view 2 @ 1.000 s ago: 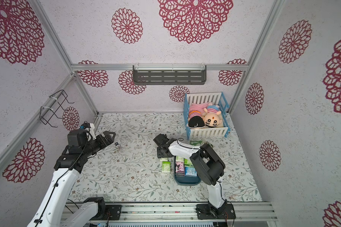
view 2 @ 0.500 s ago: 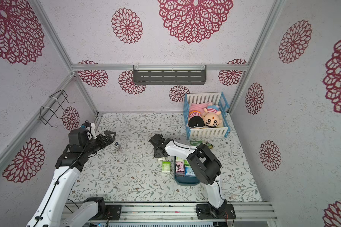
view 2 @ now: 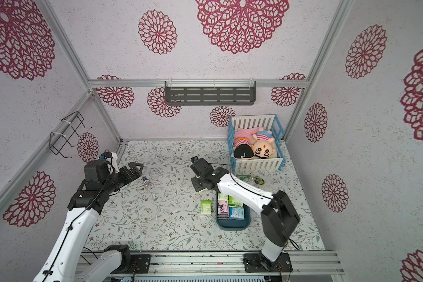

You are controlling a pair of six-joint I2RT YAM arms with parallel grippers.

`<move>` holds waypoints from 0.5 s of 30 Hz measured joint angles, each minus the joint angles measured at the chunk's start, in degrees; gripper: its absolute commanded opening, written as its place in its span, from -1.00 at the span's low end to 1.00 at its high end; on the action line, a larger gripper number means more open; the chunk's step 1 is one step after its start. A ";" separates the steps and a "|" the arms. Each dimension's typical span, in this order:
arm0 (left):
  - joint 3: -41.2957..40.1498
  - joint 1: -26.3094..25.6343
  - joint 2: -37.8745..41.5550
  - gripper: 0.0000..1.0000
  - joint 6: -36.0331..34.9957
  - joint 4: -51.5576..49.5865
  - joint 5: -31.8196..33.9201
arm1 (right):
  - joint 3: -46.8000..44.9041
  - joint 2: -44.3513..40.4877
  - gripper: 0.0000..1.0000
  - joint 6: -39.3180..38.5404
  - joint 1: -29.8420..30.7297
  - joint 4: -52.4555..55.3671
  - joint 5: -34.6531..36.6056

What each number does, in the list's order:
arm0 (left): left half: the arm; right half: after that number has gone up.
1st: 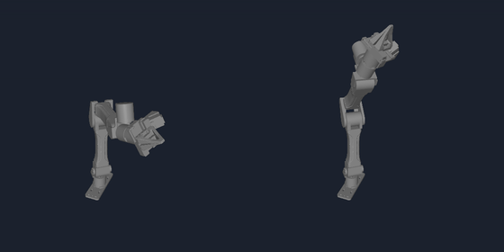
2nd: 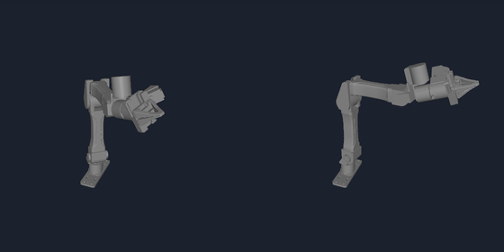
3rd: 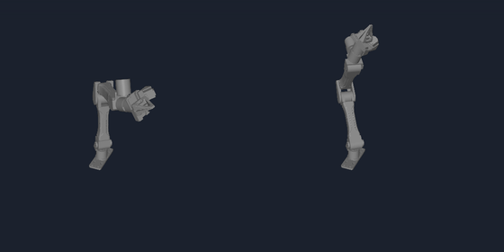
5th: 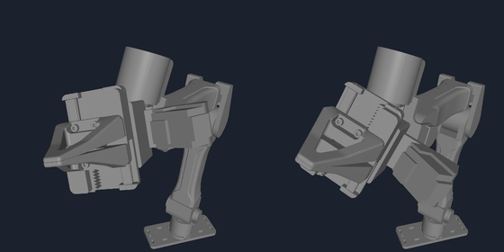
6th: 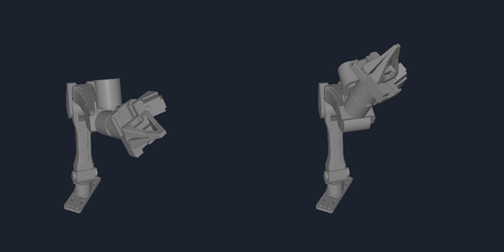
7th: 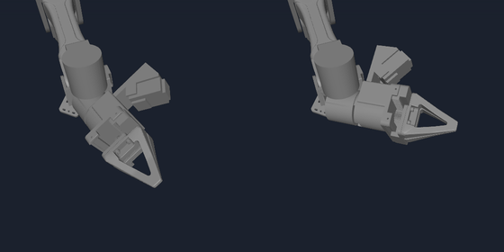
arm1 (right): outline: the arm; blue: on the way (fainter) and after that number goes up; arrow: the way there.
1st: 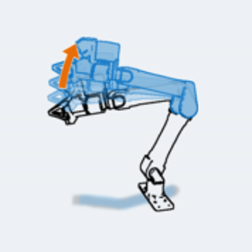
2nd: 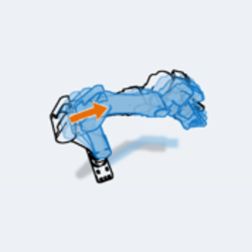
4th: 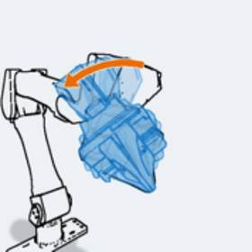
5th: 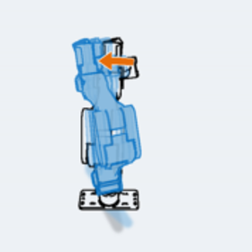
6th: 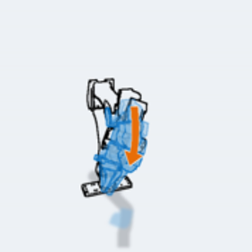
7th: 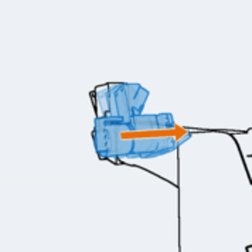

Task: Put the pocket tissues into the storage box
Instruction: Pick up the pocket tissues from the center of the board, then place the pocket tissues in the storage box.

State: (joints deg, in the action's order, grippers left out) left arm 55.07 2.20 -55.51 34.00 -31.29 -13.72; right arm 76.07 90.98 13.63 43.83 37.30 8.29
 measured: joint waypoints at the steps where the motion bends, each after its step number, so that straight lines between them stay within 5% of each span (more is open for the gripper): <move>1: 0.22 0.00 0.00 0.94 0.00 0.07 -0.02 | -1.97 -4.20 -1.00 0.13 -0.90 0.72 0.26; 7: 1.70 -0.02 -0.44 0.94 -0.02 0.31 -0.66 | -13.14 -21.73 -1.00 7.37 -5.81 7.17 2.78; 15: 2.78 -0.07 -3.08 0.94 0.50 1.16 -2.34 | -26.80 -25.81 -1.00 28.52 -7.48 13.86 2.64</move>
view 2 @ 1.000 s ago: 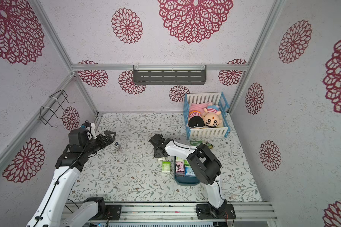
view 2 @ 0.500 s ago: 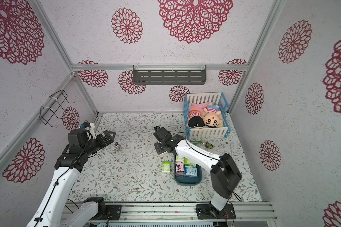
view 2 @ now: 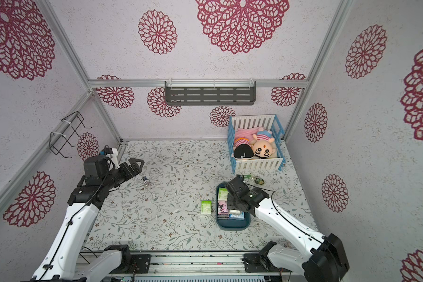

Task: Put the pocket tissues into the storage box
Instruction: Place the pocket tissues in the storage box.

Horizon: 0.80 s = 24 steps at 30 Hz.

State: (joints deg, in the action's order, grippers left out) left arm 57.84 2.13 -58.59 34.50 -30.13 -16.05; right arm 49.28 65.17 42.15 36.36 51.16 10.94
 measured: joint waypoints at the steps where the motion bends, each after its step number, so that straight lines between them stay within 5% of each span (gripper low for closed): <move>1: 0.00 0.00 -0.24 0.94 0.09 0.09 -0.11 | -1.44 -0.74 -1.00 3.21 -0.02 -0.57 -0.20; 12: -0.33 -0.37 0.50 0.94 0.70 1.07 -0.35 | -13.81 -21.14 -1.00 43.25 0.83 -11.58 5.09; 17: -1.44 -0.37 1.62 0.94 0.90 1.25 0.07 | -11.06 -18.95 -1.00 58.27 3.19 -6.36 10.47; 24: -1.68 -0.46 1.73 0.94 0.96 1.57 0.28 | -8.52 -12.41 -1.00 68.89 4.61 -4.55 11.87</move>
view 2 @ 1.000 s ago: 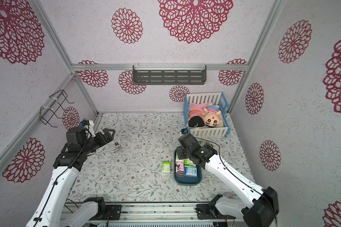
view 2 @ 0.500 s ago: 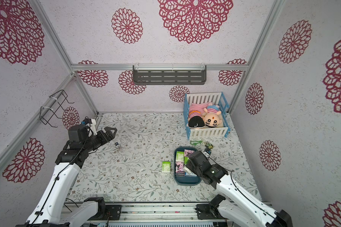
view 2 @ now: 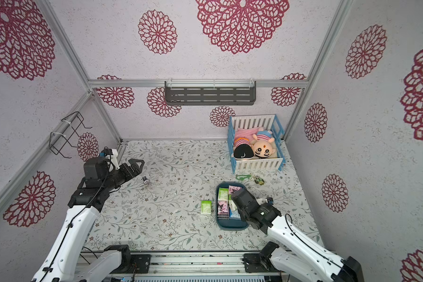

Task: Put the pocket tissues into the storage box
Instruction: Place the pocket tissues in the storage box.

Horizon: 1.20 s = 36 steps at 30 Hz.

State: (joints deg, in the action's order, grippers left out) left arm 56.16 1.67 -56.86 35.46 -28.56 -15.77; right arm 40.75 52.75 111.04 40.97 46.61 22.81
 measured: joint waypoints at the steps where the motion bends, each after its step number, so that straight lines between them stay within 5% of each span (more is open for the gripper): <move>1: -0.09 -0.02 0.09 0.94 -0.02 0.04 0.02 | 0.00 0.87 -1.00 1.29 0.68 0.46 -0.04; 12: -0.68 -0.02 0.35 0.94 -0.20 0.02 0.35 | -1.29 5.11 -1.00 7.37 6.67 1.81 0.15; 26: -0.72 -0.02 -2.10 0.94 -0.33 0.46 0.44 | -6.38 3.52 -1.00 8.17 6.34 2.49 2.62; 36: -0.61 -0.02 -2.49 0.94 -2.21 0.31 1.38 | -7.26 6.14 -1.00 8.20 0.76 -4.52 3.37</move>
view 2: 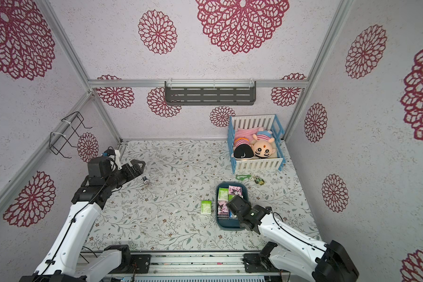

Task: Put the pocket tissues into the storage box
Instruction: Place the pocket tissues in the storage box.

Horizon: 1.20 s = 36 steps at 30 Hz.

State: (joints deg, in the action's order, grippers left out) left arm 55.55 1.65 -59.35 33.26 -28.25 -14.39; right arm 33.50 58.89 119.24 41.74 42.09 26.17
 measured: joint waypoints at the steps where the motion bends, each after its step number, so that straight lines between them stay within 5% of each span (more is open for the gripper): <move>1: 0.11 0.00 -0.09 0.94 -0.15 0.00 0.04 | 0.00 0.55 -1.00 -0.02 -0.24 -0.70 0.00; 5: 0.44 0.00 -0.55 0.94 -0.50 0.00 0.13 | 0.00 2.51 -0.78 -0.09 -0.70 -2.67 0.02; 10: 0.79 0.00 -0.68 0.94 -0.79 -0.33 0.15 | 0.07 4.87 -0.27 -1.60 -1.05 -6.97 0.96; 21: 1.66 0.00 -0.68 0.95 -1.11 -0.66 0.13 | 2.54 3.23 0.21 -13.46 -1.22 -13.11 1.99; 32: 4.46 0.00 -0.22 0.94 -1.05 -2.16 0.35 | -1.46 -16.35 0.28 -25.03 -1.22 -10.71 0.83; 36: 5.92 0.00 -0.07 0.94 -0.66 -2.67 0.39 | -1.95 -15.21 0.32 -32.26 -1.22 -11.06 -1.14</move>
State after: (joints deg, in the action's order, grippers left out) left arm 61.47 1.65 -59.42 32.60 -30.92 -14.00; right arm 31.55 43.68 86.98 40.51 31.03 25.04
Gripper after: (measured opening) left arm 0.971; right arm 0.653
